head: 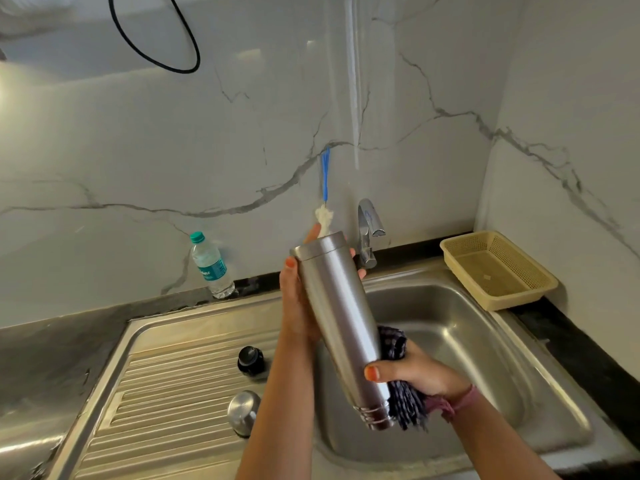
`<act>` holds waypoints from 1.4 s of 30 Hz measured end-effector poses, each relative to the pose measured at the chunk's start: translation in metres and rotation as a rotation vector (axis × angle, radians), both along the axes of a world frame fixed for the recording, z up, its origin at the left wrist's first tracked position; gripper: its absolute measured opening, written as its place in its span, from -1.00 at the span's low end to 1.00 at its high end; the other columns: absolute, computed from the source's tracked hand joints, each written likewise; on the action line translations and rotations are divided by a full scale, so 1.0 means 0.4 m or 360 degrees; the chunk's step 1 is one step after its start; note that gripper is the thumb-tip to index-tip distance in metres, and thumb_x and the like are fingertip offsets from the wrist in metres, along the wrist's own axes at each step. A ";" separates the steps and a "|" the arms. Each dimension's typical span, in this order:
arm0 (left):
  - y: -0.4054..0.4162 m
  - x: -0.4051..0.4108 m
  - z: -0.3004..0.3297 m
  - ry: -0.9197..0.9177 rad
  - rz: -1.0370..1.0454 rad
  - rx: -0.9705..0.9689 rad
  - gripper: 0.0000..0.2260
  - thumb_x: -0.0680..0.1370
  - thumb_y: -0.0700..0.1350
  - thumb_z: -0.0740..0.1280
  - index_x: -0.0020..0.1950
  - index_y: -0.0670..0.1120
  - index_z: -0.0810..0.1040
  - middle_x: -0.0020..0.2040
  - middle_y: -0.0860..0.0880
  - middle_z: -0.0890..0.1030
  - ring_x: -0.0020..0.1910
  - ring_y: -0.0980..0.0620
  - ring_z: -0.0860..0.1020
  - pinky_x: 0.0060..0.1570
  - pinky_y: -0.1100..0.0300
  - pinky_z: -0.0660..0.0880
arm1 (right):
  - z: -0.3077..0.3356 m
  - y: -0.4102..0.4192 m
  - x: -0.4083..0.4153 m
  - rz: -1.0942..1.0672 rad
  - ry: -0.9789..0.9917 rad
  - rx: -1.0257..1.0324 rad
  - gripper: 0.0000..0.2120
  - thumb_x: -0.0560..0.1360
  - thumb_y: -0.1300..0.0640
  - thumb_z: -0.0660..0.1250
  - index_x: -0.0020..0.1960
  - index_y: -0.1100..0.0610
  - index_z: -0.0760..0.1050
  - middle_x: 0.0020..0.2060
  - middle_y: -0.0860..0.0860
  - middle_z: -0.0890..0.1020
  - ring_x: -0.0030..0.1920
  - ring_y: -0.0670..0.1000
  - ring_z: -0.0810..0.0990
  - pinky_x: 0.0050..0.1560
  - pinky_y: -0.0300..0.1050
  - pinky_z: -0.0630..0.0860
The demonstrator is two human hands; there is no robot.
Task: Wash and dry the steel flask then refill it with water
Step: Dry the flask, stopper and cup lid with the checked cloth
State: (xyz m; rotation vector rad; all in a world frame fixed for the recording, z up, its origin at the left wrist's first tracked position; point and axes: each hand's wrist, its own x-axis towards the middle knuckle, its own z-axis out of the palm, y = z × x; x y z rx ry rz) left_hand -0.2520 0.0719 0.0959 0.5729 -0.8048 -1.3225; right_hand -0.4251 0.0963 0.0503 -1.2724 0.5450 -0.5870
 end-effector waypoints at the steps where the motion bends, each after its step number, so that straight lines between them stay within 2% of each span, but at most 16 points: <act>1: 0.002 0.001 0.005 -0.0104 0.0056 0.0047 -0.16 0.29 0.37 0.48 0.48 0.05 0.39 0.15 -0.10 0.64 0.05 -0.09 0.62 0.02 -0.07 0.58 | -0.002 -0.002 -0.004 -0.0082 0.0060 -0.0061 -0.30 0.26 0.10 0.59 0.32 0.19 0.42 0.16 0.18 0.62 0.17 0.21 0.59 0.19 0.13 0.53; 4: 0.006 0.010 0.002 -0.0274 0.0331 0.0204 -0.22 0.17 0.22 0.58 0.35 0.07 0.51 0.04 -0.03 0.67 -0.07 0.01 0.64 -0.12 0.07 0.62 | 0.002 -0.014 -0.018 -0.0372 0.0369 -0.0298 -0.25 0.17 0.05 0.61 0.29 0.05 0.38 0.07 0.07 0.65 0.06 0.08 0.65 0.14 0.15 0.56; 8: 0.018 -0.017 -0.004 -0.0164 0.0543 0.0243 -0.33 0.17 0.17 0.51 0.26 0.05 0.57 -0.07 0.00 0.68 -0.17 0.04 0.65 -0.21 0.11 0.62 | 0.031 -0.027 -0.005 -0.0375 0.0692 -0.0708 -0.23 0.20 0.01 0.62 0.30 -0.08 0.30 0.04 -0.14 0.60 0.03 -0.17 0.61 0.10 -0.13 0.56; 11: 0.025 -0.029 -0.017 -0.0115 0.0481 0.0149 -0.19 0.13 0.20 0.62 0.30 -0.08 0.53 0.00 -0.10 0.65 -0.08 -0.04 0.63 -0.17 0.08 0.61 | 0.075 -0.030 0.028 -0.0420 0.0504 -0.0713 -0.19 0.23 -0.07 0.61 0.35 -0.04 0.26 0.13 -0.14 0.57 0.10 -0.19 0.59 0.13 -0.23 0.52; 14: 0.037 -0.049 -0.039 -0.0187 0.0287 0.0037 -0.04 0.21 0.24 0.61 0.45 -0.21 0.37 0.22 -0.23 0.56 0.18 -0.18 0.55 0.16 -0.03 0.55 | 0.153 -0.036 0.067 -0.0572 0.0292 -0.0728 -0.19 0.24 -0.17 0.55 0.35 -0.04 0.22 0.11 -0.20 0.54 0.09 -0.28 0.57 0.15 -0.31 0.49; 17: 0.045 -0.059 -0.035 -0.0192 0.0246 -0.0051 -0.11 0.22 0.25 0.61 0.40 -0.14 0.40 0.26 -0.16 0.57 0.24 -0.11 0.56 0.17 0.04 0.55 | 0.209 -0.048 0.084 -0.0586 0.0255 -0.0742 -0.27 0.26 -0.20 0.40 0.32 -0.09 0.14 0.01 -0.29 0.49 -0.04 -0.46 0.52 0.01 -0.50 0.43; 19: 0.043 -0.055 -0.025 -0.0173 0.0245 -0.0150 -0.22 0.24 0.22 0.61 0.34 -0.08 0.47 0.22 -0.14 0.59 0.21 -0.10 0.56 0.17 0.05 0.56 | 0.215 -0.056 0.083 -0.0548 0.0235 -0.0762 -0.22 0.28 -0.22 0.44 0.36 -0.01 0.17 0.02 -0.23 0.54 0.02 -0.38 0.55 0.07 -0.41 0.46; 21: 0.037 -0.045 -0.019 -0.0183 0.0255 -0.0268 -0.34 0.26 0.19 0.61 0.26 -0.04 0.56 0.19 -0.15 0.59 0.17 -0.11 0.57 0.18 0.02 0.55 | 0.199 -0.064 0.074 -0.0477 0.0200 -0.0684 -0.25 0.28 -0.18 0.55 0.32 0.02 0.29 0.09 -0.12 0.60 0.12 -0.20 0.59 0.16 -0.23 0.51; 24: 0.030 -0.035 -0.022 -0.0180 0.0265 -0.0330 -0.41 0.30 0.22 0.56 0.23 -0.03 0.60 0.23 -0.16 0.56 0.20 -0.18 0.49 0.22 -0.14 0.41 | 0.160 -0.072 0.047 -0.0221 0.0114 -0.0506 -0.40 0.27 -0.03 0.58 0.21 0.03 0.41 0.06 -0.09 0.66 0.12 -0.06 0.63 0.08 -0.17 0.54; 27: 0.028 -0.035 -0.037 -0.0152 0.0268 -0.0302 -0.38 0.29 0.27 0.52 0.23 -0.05 0.59 0.22 -0.15 0.58 0.21 -0.20 0.43 0.23 -0.23 0.28 | 0.115 -0.076 0.027 -0.0191 0.0116 -0.0400 -0.14 0.15 -0.16 0.63 0.32 0.11 0.36 0.20 0.06 0.58 0.21 0.05 0.58 0.15 -0.07 0.52; 30: 0.026 -0.034 -0.046 -0.0159 0.0239 -0.0317 -0.37 0.28 0.29 0.50 0.24 -0.04 0.60 0.19 -0.18 0.57 0.12 -0.17 0.45 0.13 -0.14 0.33 | 0.072 -0.070 0.009 -0.0112 0.0128 -0.0322 -0.08 0.12 -0.12 0.65 0.34 0.11 0.33 0.22 0.08 0.57 0.22 0.09 0.58 0.19 -0.02 0.52; 33: 0.025 -0.018 -0.029 -0.0022 0.0210 -0.0299 -0.30 0.24 0.28 0.52 0.25 -0.08 0.59 0.19 -0.16 0.62 0.05 -0.07 0.56 -0.04 0.09 0.47 | 0.038 -0.054 -0.016 0.0012 0.0261 -0.0222 -0.17 0.09 -0.14 0.65 0.26 0.04 0.40 0.14 0.01 0.63 0.16 0.03 0.61 0.14 -0.12 0.55; 35: 0.018 -0.002 -0.020 0.0073 0.0176 -0.0363 -0.32 0.28 0.28 0.49 0.27 -0.09 0.59 0.17 -0.11 0.65 0.14 -0.02 0.59 0.09 0.09 0.47 | 0.021 -0.041 -0.030 0.0122 0.0349 -0.0223 -0.21 0.11 -0.19 0.62 0.23 0.04 0.44 0.16 0.05 0.62 0.17 0.05 0.61 0.16 -0.10 0.55; 38: 0.000 0.016 -0.014 0.0248 0.0135 -0.0458 -0.34 0.33 0.28 0.45 0.28 -0.10 0.58 0.13 -0.02 0.64 0.34 -0.02 0.50 0.44 -0.06 0.16 | -0.016 -0.022 -0.044 0.0131 0.0335 -0.0124 -0.27 0.14 -0.21 0.60 0.20 0.08 0.50 0.12 0.04 0.66 0.13 0.06 0.63 0.14 -0.12 0.55; 39: -0.004 0.019 -0.012 0.0312 0.0110 -0.0472 -0.34 0.33 0.28 0.46 0.29 -0.11 0.56 0.12 0.00 0.63 0.38 -0.03 0.47 0.48 -0.08 0.11 | -0.030 -0.016 -0.049 0.0124 0.0308 -0.0075 -0.28 0.16 -0.21 0.60 0.20 0.12 0.52 0.08 0.03 0.68 0.12 0.05 0.64 0.16 -0.12 0.53; 42: -0.016 0.025 -0.018 0.0295 0.0104 -0.0452 -0.34 0.31 0.28 0.48 0.28 -0.09 0.58 0.10 0.03 0.61 0.36 -0.01 0.47 0.47 -0.05 0.14 | -0.064 -0.001 -0.055 0.0152 0.0342 -0.0012 -0.22 0.23 -0.24 0.54 0.24 0.27 0.54 0.15 0.18 0.63 0.22 0.15 0.58 0.39 0.15 0.34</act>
